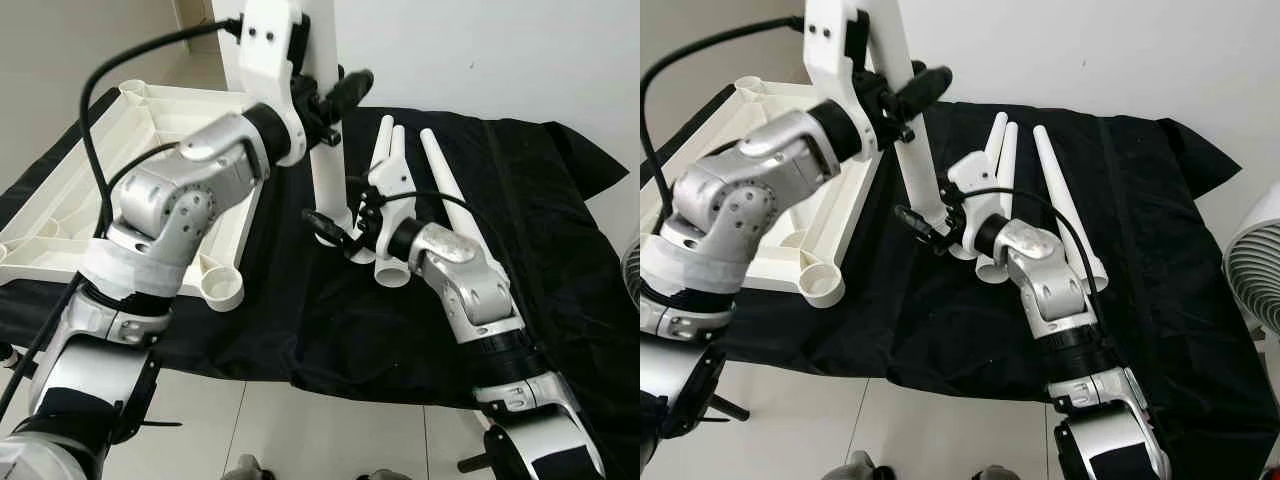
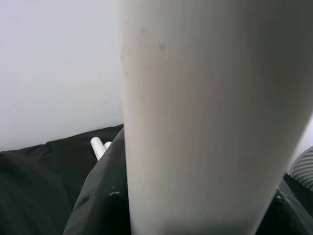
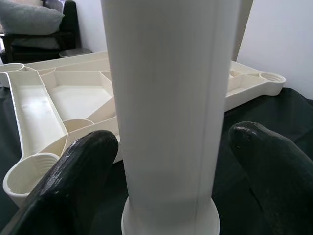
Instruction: Building children table
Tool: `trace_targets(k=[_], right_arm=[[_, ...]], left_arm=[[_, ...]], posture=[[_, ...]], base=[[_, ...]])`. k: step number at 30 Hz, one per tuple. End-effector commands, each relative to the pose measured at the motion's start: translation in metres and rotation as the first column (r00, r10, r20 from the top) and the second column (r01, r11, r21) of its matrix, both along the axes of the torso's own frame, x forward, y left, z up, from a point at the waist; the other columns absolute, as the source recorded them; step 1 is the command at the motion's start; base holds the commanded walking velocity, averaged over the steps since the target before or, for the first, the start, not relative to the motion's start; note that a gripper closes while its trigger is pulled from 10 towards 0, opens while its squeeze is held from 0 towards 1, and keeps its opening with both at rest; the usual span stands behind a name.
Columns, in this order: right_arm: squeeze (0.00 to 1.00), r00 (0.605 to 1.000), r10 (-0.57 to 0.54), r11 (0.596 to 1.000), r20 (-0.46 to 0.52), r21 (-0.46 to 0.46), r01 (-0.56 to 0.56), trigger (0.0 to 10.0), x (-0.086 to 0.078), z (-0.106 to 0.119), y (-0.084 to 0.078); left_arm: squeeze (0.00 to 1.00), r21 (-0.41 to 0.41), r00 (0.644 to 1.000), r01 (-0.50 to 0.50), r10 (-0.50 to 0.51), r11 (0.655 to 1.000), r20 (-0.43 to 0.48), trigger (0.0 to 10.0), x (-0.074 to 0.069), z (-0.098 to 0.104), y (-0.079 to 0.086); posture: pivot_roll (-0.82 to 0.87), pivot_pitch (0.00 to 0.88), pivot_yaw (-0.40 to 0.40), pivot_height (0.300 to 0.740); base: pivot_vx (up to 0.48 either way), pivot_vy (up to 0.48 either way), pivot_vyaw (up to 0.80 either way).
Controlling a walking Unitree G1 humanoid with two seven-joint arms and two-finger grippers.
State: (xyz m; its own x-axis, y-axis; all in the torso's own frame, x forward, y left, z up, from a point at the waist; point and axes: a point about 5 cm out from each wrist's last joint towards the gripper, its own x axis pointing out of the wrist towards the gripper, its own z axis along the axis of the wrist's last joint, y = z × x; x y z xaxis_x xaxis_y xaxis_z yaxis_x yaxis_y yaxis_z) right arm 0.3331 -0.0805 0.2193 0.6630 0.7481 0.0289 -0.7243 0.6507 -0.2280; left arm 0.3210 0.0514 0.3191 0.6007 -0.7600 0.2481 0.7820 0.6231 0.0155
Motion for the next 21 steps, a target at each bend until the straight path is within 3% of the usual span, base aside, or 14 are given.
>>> trace_targets(k=[1, 8, 9, 10, 11, 12, 13, 14, 15, 21], right_arm=[[0.0, 1.0, 0.003, 1.0, 0.001, -0.02, -0.003, 10.0, 0.001, 0.001, 0.004], [0.0, 1.0, -0.001, 0.999, 0.023, -0.044, 0.002, 10.0, 0.006, 0.006, 0.012], [0.0, 1.0, -0.003, 0.999, 0.019, -0.043, 0.004, 8.0, 0.007, 0.006, 0.013], [0.0, 1.0, -0.005, 0.999, 0.016, -0.041, 0.005, 8.0, 0.007, 0.006, 0.013], [0.0, 1.0, -0.006, 0.999, 0.017, -0.041, 0.007, 6.1, 0.007, 0.006, 0.013], [0.0, 1.0, -0.007, 0.999, 0.018, -0.042, 0.008, 6.1, 0.007, 0.006, 0.014], [0.0, 1.0, -0.013, 0.999, 0.016, -0.044, 0.014, 2.3, 0.008, 0.006, 0.013], [0.0, 1.0, -0.013, 0.999, 0.016, -0.044, 0.014, 2.3, 0.008, 0.006, 0.013], [0.0, 1.0, -0.018, 0.999, 0.013, -0.047, 0.019, 0.0, 0.009, 0.005, 0.013], [0.0, 1.0, -0.02, 0.999, 0.014, -0.046, 0.02, 0.0, 0.009, 0.005, 0.013]], left_arm=[[0.0, 0.061, 0.96, 0.261, -0.266, 0.963, 0.091, 10.0, -0.018, 0.005, -0.011], [0.0, 0.063, 0.95, 0.289, -0.295, 0.955, 0.106, 10.0, -0.024, 0.005, -0.019], [0.0, 0.064, 0.949, 0.292, -0.297, 0.954, 0.108, 10.0, -0.025, 0.005, -0.02], [0.0, 0.065, 0.948, 0.293, -0.299, 0.954, 0.11, 10.0, -0.025, 0.005, -0.02], [0.0, 0.062, 0.948, 0.293, -0.298, 0.954, 0.11, 10.0, -0.025, 0.005, -0.02], [0.0, 0.06, 0.948, 0.292, -0.297, 0.954, 0.11, 10.0, -0.025, 0.005, -0.02], [0.0, 0.06, 0.948, 0.293, -0.298, 0.954, 0.113, 10.0, -0.025, 0.006, -0.021], [0.0, 0.06, 0.948, 0.293, -0.298, 0.954, 0.113, 10.0, -0.025, 0.006, -0.021], [0.0, 0.061, 0.946, 0.294, -0.3, 0.954, 0.12, 10.0, -0.026, 0.007, -0.021], [0.0, 0.06, 0.945, 0.296, -0.302, 0.953, 0.126, 10.0, -0.027, 0.009, -0.022]], posture=[[-0.07, 0.06, 0.043, 0.74], [-0.06, 0.058, 0.042, 0.74], [-0.06, 0.058, 0.042, 0.74], [-0.06, 0.058, 0.042, 0.74], [-0.06, 0.058, 0.042, 0.74], [-0.06, 0.058, 0.042, 0.74], [-0.06, 0.058, 0.042, 0.74], [-0.06, 0.058, 0.042, 0.74], [-0.06, 0.057, 0.043, 0.74], [-0.06, 0.057, 0.043, 0.74]], base=[[0.0, 0.0, 0.0], [0.0, 0.0, 0.0], [0.0, 0.0, 0.0], [0.0, 0.0, 0.0], [0.0, 0.0, 0.0], [0.0, 0.0, 0.0], [0.0, 0.0, 0.0], [0.0, 0.0, 0.0], [0.0, 0.0, 0.0], [0.0, 0.0, 0.0]])
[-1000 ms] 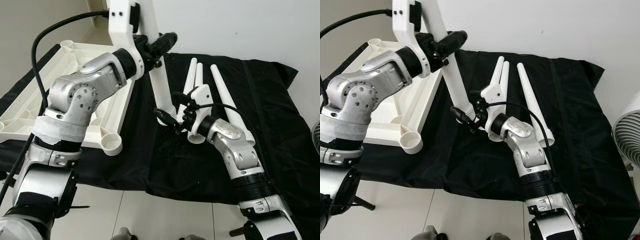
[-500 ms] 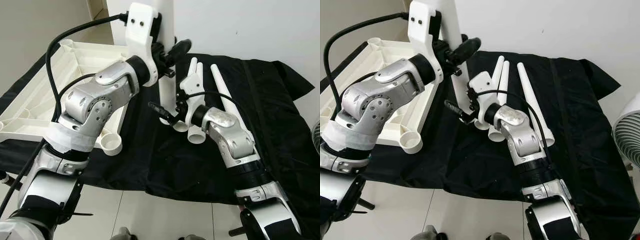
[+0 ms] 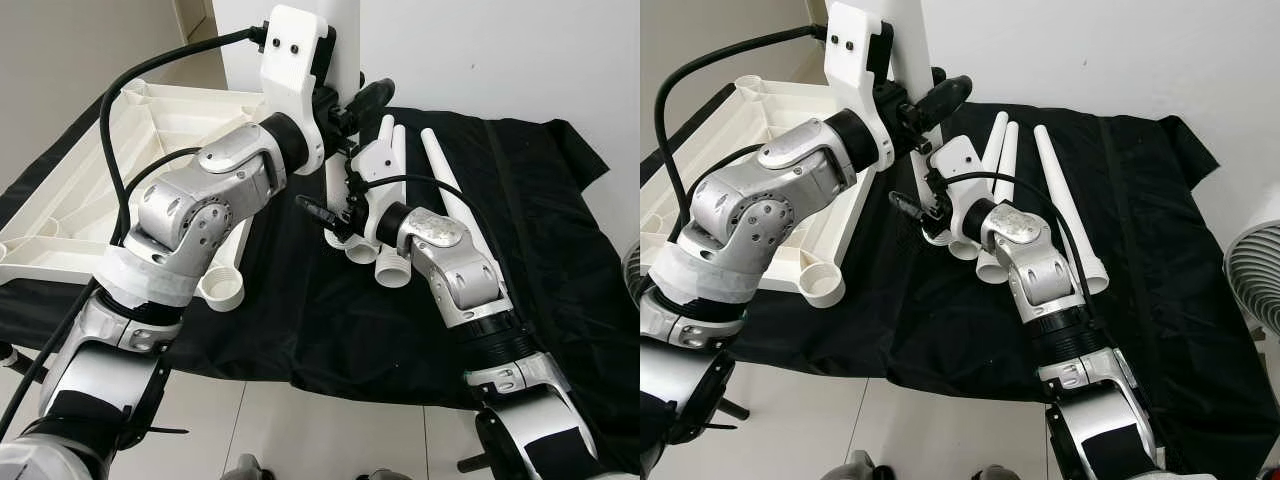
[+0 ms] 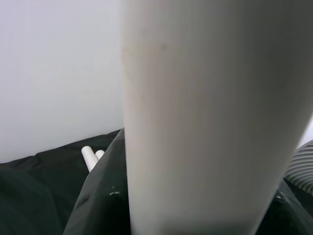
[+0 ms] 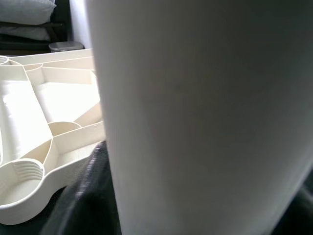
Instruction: Building children table
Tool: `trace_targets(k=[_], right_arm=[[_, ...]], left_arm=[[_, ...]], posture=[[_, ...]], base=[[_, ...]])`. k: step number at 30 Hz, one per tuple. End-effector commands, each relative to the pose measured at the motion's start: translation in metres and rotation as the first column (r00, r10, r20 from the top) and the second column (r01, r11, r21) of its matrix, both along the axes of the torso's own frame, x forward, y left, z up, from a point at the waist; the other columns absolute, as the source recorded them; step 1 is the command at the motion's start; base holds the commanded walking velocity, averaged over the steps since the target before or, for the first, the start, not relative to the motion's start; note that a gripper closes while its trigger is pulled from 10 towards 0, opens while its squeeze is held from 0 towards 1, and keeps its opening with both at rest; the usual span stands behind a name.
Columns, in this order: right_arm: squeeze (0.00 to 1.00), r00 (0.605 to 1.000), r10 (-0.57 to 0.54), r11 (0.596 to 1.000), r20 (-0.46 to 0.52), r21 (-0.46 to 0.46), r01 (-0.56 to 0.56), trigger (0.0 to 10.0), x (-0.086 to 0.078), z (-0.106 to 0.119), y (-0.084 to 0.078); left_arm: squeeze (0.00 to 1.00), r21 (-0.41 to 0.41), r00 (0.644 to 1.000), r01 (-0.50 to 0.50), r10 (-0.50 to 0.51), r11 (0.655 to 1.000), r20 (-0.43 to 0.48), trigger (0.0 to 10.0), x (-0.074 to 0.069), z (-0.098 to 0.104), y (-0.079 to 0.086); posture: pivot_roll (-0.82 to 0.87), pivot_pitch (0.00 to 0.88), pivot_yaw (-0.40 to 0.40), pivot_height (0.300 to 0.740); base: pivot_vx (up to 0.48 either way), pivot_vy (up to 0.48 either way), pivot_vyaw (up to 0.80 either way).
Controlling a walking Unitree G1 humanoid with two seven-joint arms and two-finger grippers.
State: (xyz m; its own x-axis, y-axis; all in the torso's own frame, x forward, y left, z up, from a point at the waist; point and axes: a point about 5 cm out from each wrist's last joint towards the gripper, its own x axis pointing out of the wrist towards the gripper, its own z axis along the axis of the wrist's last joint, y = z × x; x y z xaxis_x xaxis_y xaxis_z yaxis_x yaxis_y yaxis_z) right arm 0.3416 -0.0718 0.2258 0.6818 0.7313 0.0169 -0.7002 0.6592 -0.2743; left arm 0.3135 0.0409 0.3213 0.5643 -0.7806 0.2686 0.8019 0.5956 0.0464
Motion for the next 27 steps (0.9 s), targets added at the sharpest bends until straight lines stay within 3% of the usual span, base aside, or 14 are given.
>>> trace_targets(k=[1, 12, 13, 14, 15, 27], right_arm=[[0.0, 1.0, 0.003, 1.0, -0.016, -0.004, -0.003, 0.0, 0.0012, -0.0014, 0.004], [0.0, 1.0, -0.027, 1.0, -0.016, -0.012, 0.027, 0.0, 0.0037, -0.0026, 0.0008], [0.0, 0.999, -0.033, 0.999, -0.015, -0.01, 0.033, 10.0, 0.0045, -0.0023, 0.0007], [0.0, 0.999, -0.037, 0.999, -0.015, -0.009, 0.037, 10.0, 0.0051, -0.0021, 0.0006], [0.0, 0.999, -0.043, 0.999, -0.018, 0.003, 0.043, 10.0, 0.0057, -0.0011, 0.0005], [0.0, 0.993, -0.119, 0.989, -0.02, 0.082, 0.121, 10.0, 0.0111, 0.004, -0.0038]], left_arm=[[0.0, 0.055, 0.959, 0.265, -0.269, 0.963, 0.093, 10.0, -0.0194, 0.0069, -0.0119], [0.0, 0.061, 0.956, 0.274, -0.279, 0.96, 0.086, 10.0, -0.0217, 0.008, -0.0158], [0.0, 0.064, 0.957, 0.27, -0.275, 0.961, 0.091, 10.0, -0.0212, 0.0082, -0.0153], [0.0, 0.067, 0.958, 0.266, -0.271, 0.962, 0.095, 10.0, -0.0209, 0.0083, -0.0149], [1.0, 0.055, 0.96, 0.262, -0.266, 0.963, 0.082, 10.0, -0.0197, 0.0082, -0.014], [1.0, 0.062, 0.958, 0.277, -0.281, 0.959, 0.058, 10.0, -0.0204, 0.0069, -0.0099]], posture=[[-0.06, 0.057, 0.043, 0.74], [-0.06, 0.057, 0.043, 0.74], [-0.07, 0.055, 0.044, 0.74], [-0.07, 0.055, 0.044, 0.74], [-0.07, 0.055, 0.044, 0.74], [-0.06, 0.048, 0.046, 0.74]], base=[[0.0, 0.0, 0.0], [0.0, 0.0, 0.0], [0.0, 0.0, 0.0], [0.0, 0.0, 0.0], [0.0, 0.0, 0.0], [0.0, 0.0, 0.0]])
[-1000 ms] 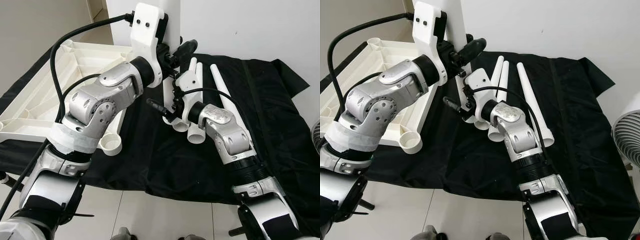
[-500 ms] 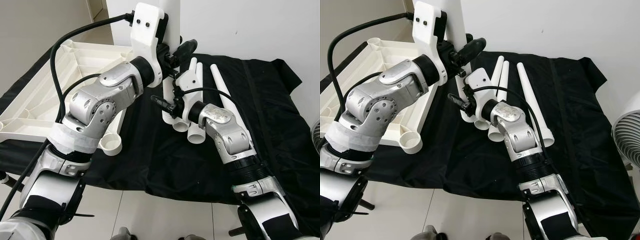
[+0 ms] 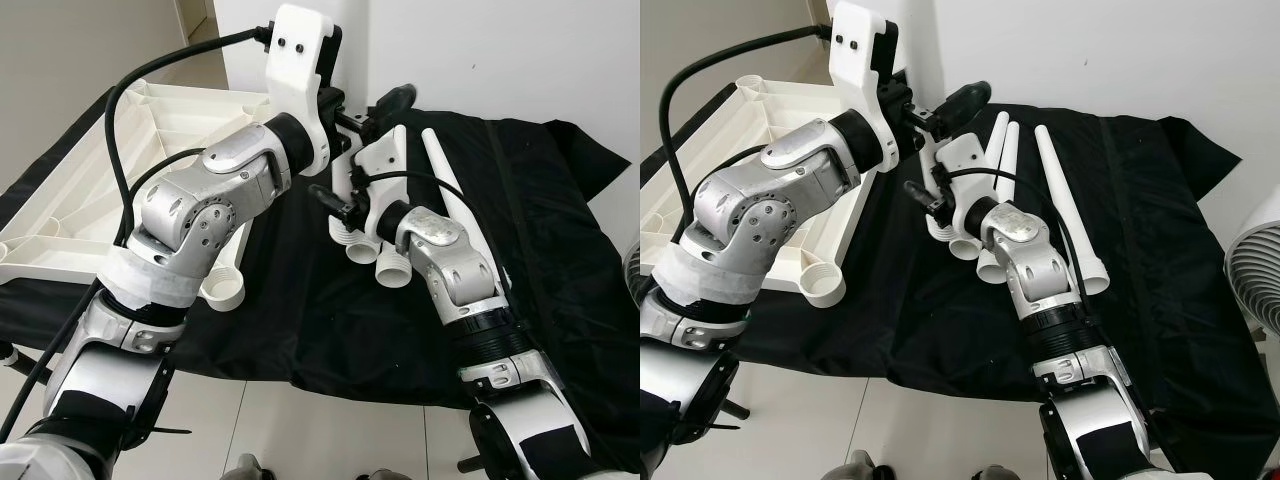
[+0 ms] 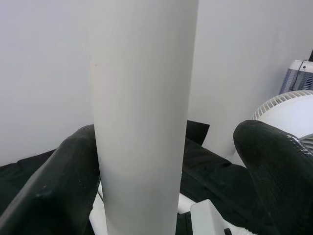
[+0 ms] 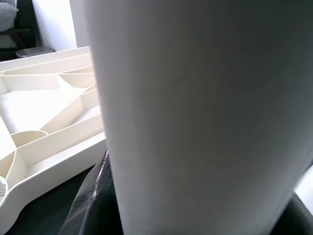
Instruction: Building children table
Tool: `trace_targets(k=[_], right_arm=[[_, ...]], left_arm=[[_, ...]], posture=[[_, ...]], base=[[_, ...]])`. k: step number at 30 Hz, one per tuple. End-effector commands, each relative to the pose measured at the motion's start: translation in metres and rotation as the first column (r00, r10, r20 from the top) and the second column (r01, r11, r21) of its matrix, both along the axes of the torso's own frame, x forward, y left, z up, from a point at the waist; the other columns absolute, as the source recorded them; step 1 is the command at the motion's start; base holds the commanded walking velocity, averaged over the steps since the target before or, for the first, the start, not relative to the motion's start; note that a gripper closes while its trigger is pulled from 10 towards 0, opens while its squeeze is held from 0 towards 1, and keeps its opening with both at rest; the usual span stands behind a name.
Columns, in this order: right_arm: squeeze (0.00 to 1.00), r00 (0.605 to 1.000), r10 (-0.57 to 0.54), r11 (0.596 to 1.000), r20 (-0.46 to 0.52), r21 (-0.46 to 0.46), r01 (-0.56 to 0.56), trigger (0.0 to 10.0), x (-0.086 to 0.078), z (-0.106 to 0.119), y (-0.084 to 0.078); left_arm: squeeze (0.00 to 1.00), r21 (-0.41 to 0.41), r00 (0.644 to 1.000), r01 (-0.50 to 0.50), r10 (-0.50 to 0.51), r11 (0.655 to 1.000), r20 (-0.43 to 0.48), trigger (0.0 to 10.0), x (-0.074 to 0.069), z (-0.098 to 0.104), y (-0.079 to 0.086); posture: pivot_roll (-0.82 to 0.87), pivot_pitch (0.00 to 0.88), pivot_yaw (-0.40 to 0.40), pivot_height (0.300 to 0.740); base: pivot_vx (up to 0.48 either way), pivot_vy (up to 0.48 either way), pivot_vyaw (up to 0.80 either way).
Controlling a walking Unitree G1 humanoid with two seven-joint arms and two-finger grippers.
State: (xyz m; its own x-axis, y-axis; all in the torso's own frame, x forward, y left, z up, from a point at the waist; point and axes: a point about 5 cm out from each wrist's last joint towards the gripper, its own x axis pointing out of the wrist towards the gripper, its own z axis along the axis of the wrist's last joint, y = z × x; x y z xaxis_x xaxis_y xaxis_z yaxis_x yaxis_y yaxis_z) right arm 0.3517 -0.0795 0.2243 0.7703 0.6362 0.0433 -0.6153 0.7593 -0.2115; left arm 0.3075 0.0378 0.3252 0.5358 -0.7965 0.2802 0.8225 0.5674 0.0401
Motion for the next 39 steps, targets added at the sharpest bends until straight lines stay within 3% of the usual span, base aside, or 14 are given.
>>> trace_targets(k=[1, 2, 3, 14, 15, 20, 21, 23, 25, 29, 32, 35, 37, 39], right_arm=[[0.0, 1.0, -0.005, 1.0, 0.016, 0.029, 0.005, 10.0, 0.001, 0.006, 0.003], [0.0, 1.0, -0.013, 0.999, 0.019, 0.038, 0.013, 10.0, 0.002, 0.006, 0.003], [0.0, 0.999, -0.026, 0.998, 0.022, 0.052, 0.025, 10.0, 0.003, 0.007, 0.001], [0.0, 0.988, -0.155, 0.976, 0.026, 0.159, 0.149, 10.0, 0.011, 0.015, -0.013], [0.0, 0.981, -0.193, 0.965, 0.023, 0.187, 0.185, 10.0, 0.013, 0.016, -0.018], [0.0, 0.972, -0.233, 0.95, 0.033, 0.222, 0.22, 10.0, 0.013, 0.016, -0.024], [0.0, 0.963, -0.264, 0.94, 0.056, 0.238, 0.244, 10.0, 0.012, 0.016, -0.027], [0.0, 0.961, -0.271, 0.938, 0.061, 0.241, 0.25, 10.0, 0.011, 0.016, -0.028], [0.0, 0.952, -0.304, 0.917, 0.043, 0.286, 0.28, 10.0, 0.01, 0.014, -0.032], [0.0, 0.942, -0.331, 0.904, 0.049, 0.303, 0.301, 10.0, 0.009, 0.011, -0.034], [0.0, 0.91, -0.408, 0.871, 0.07, 0.329, 0.365, 10.0, 0.005, 0.008, -0.04], [0.0, 0.903, -0.424, 0.861, 0.067, 0.338, 0.38, 10.0, 0.005, 0.007, -0.042], [0.0, 0.885, -0.463, 0.833, 0.057, 0.369, 0.412, 10.0, 0.002, 0.004, -0.046], [0.0, 0.877, -0.477, 0.824, 0.061, 0.378, 0.421, 10.0, -0.001, 0.003, -0.047]], left_arm=[[0.51, 0.082, 0.971, 0.226, -0.232, 0.971, 0.062, 10.0, -0.013, 0.003, -0.004], [0.51, 0.087, 0.973, 0.214, -0.22, 0.973, 0.065, 10.0, -0.012, 0.003, -0.003], [0.0, 0.088, 0.976, 0.202, -0.208, 0.975, 0.068, 10.0, -0.01, 0.003, 0.0], [0.0, 0.061, 0.991, 0.099, -0.103, 0.993, 0.084, 10.0, 0.002, 0.007, 0.02], [0.0, 0.041, 0.997, 0.019, -0.022, 0.999, 0.08, 10.0, 0.01, 0.006, 0.032], [0.0, 0.005, 0.99, -0.113, 0.112, 0.994, 0.082, 10.0, 0.02, 0.005, 0.052], [0.0, -0.018, 0.976, -0.204, 0.205, 0.979, 0.073, 10.0, 0.027, 0.002, 0.066], [0.0, -0.023, 0.972, -0.224, 0.225, 0.974, 0.068, 10.0, 0.028, 0.001, 0.069], [0.0, -0.025, 0.936, -0.346, 0.347, 0.938, 0.06, 10.0, 0.036, -0.007, 0.087], [0.0, -0.037, 0.903, -0.427, 0.428, 0.904, 0.03, 10.0, 0.041, -0.015, 0.102], [0.0, -0.023, 0.829, -0.558, 0.559, 0.829, 0.023, 10.0, 0.046, -0.029, 0.123], [0.0, -0.022, 0.821, -0.57, 0.571, 0.821, 0.021, 10.0, 0.047, -0.032, 0.126], [0.0, -0.019, 0.779, -0.625, 0.625, 0.78, 0.036, 10.0, 0.047, -0.039, 0.133], [0.0, -0.023, 0.759, -0.649, 0.65, 0.76, 0.038, 10.0, 0.048, -0.044, 0.137]], posture=[[-0.06, 0.048, 0.046, 0.74], [-0.06, 0.048, 0.046, 0.74], [-0.06, 0.048, 0.046, 0.74], [-0.05, 0.032, 0.044, 0.74], [-0.05, 0.032, 0.044, 0.74], [-0.05, 0.031, 0.052, 0.74], [-0.05, 0.031, 0.052, 0.74], [-0.05, 0.031, 0.052, 0.74], [-0.05, 0.042, 0.059, 0.74], [-0.05, 0.048, 0.06, 0.74], [-0.05, 0.052, 0.06, 0.74], [-0.05, 0.052, 0.06, 0.74], [-0.05, 0.063, 0.067, 0.74], [-0.05, 0.063, 0.067, 0.74]], base=[[0.0, 0.0, 0.0], [0.0, 0.0, 0.0], [0.0, 0.0, 0.0], [0.0, 0.0, 0.0], [0.0, 0.0, 0.0], [0.0, 0.0, 0.0], [0.0, 0.0, 0.0], [0.0, 0.0, 0.0], [0.0, 0.0, 0.0], [0.0, 0.0, 0.0], [0.0, 0.0, 0.0], [0.0, 0.0, 0.0], [0.0, 0.0, 0.0], [0.0, 0.0, 0.0]])
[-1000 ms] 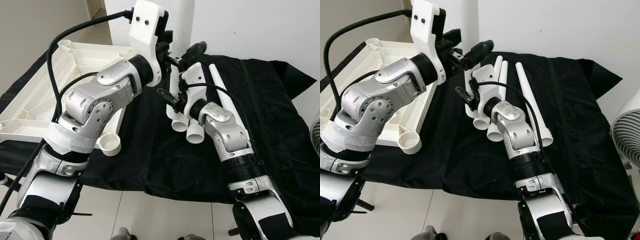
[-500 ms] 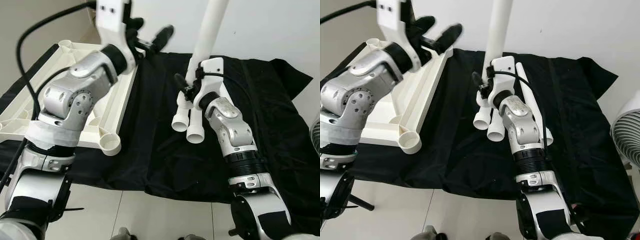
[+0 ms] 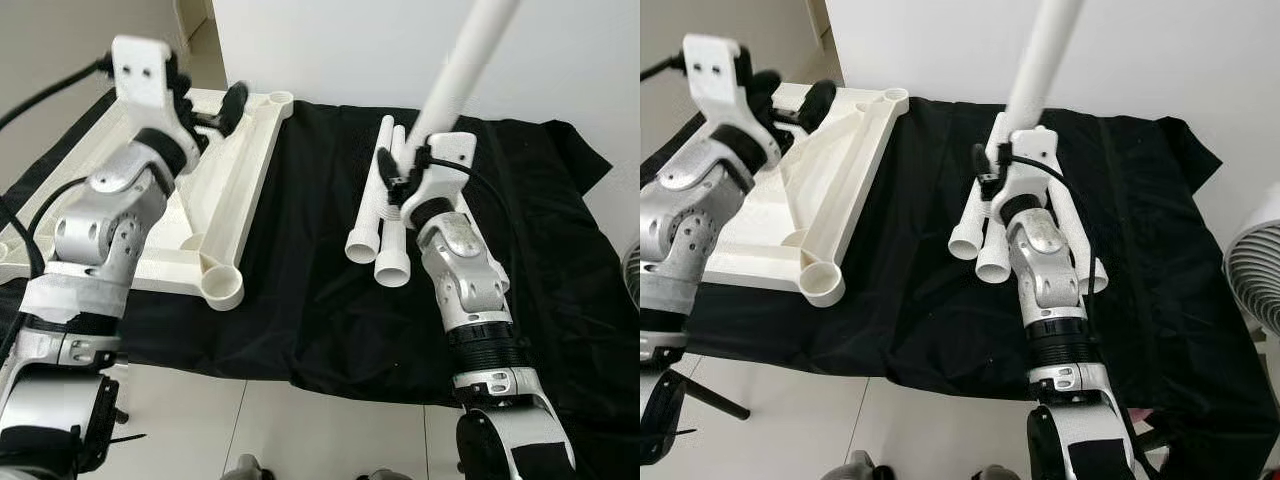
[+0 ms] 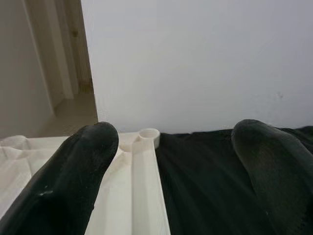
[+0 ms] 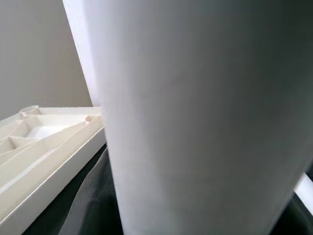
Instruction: Building children table
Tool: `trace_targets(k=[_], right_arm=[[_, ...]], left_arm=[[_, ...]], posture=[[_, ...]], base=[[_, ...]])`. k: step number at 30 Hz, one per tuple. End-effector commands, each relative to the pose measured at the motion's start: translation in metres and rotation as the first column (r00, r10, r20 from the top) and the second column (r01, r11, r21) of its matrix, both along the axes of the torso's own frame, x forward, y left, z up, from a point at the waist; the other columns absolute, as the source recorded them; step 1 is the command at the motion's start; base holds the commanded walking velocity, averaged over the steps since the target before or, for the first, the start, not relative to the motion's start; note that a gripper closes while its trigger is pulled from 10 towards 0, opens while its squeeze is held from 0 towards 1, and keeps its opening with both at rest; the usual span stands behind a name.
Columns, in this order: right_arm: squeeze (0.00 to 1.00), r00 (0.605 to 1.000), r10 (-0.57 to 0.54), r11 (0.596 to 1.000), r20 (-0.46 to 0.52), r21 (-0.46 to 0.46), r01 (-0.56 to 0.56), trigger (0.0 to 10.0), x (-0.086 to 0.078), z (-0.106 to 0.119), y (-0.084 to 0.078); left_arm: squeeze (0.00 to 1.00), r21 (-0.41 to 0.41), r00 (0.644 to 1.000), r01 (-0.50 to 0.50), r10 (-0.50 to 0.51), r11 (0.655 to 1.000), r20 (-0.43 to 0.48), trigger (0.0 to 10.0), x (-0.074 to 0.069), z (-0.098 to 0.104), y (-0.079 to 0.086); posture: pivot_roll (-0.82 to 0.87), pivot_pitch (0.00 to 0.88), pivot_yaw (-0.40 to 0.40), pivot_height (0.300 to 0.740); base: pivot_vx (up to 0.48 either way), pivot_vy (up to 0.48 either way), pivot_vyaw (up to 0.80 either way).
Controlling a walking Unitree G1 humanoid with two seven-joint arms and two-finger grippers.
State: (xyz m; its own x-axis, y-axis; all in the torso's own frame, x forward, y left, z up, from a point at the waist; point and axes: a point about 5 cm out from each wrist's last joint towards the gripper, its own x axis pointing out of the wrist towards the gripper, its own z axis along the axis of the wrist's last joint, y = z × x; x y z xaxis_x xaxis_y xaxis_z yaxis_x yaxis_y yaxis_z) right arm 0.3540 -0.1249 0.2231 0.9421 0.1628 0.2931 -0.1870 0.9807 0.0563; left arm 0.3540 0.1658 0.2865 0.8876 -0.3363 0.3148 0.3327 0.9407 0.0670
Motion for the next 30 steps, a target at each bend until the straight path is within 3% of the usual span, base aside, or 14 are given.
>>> trace_targets(k=[1, 8, 11, 15, 30], right_arm=[[0.0, 0.998, -0.032, 0.999, 0.05, 0.005, 0.032, 10.0, -0.006, 0.003, -0.003], [0.0, 0.996, -0.061, 0.998, 0.072, -0.01, 0.061, 10.0, -0.012, -0.002, -0.007], [0.0, 0.991, -0.107, 0.993, 0.087, -0.037, 0.11, 10.0, -0.018, -0.007, -0.014], [0.0, 0.988, -0.119, 0.991, 0.1, -0.056, 0.124, 10.0, -0.019, -0.007, -0.015], [0.0, 0.988, -0.103, 0.987, 0.117, -0.109, 0.116, 10.0, -0.018, -0.006, -0.012]], left_arm=[[0.0, -0.016, 0.993, -0.116, 0.116, 0.993, 0.002, 10.0, 0.002, -0.01, 0.014], [0.0, -0.035, 0.988, -0.155, 0.154, 0.987, -0.031, 10.0, 0.0, -0.024, 0.021], [0.0, -0.041, 0.978, -0.189, 0.184, 0.981, -0.095, 10.0, -0.01, -0.051, 0.025], [0.0, -0.062, 0.974, -0.207, 0.199, 0.976, -0.112, 10.0, -0.016, -0.062, 0.026], [0.0, -0.079, 0.963, -0.241, 0.228, 0.967, -0.147, 10.0, -0.027, -0.086, 0.021]], posture=[[-0.05, 0.063, 0.067, 0.74], [-0.07, 0.07, 0.081, 0.74], [-0.07, 0.072, 0.092, 0.74], [-0.08, 0.064, 0.09, 0.74], [-0.08, 0.046, 0.07, 0.74]], base=[[0.0, 0.0, 0.0], [0.0, 0.0, 0.0], [0.0, 0.0, 0.0], [0.0, 0.0, 0.0], [0.0, 0.052, 0.0]])
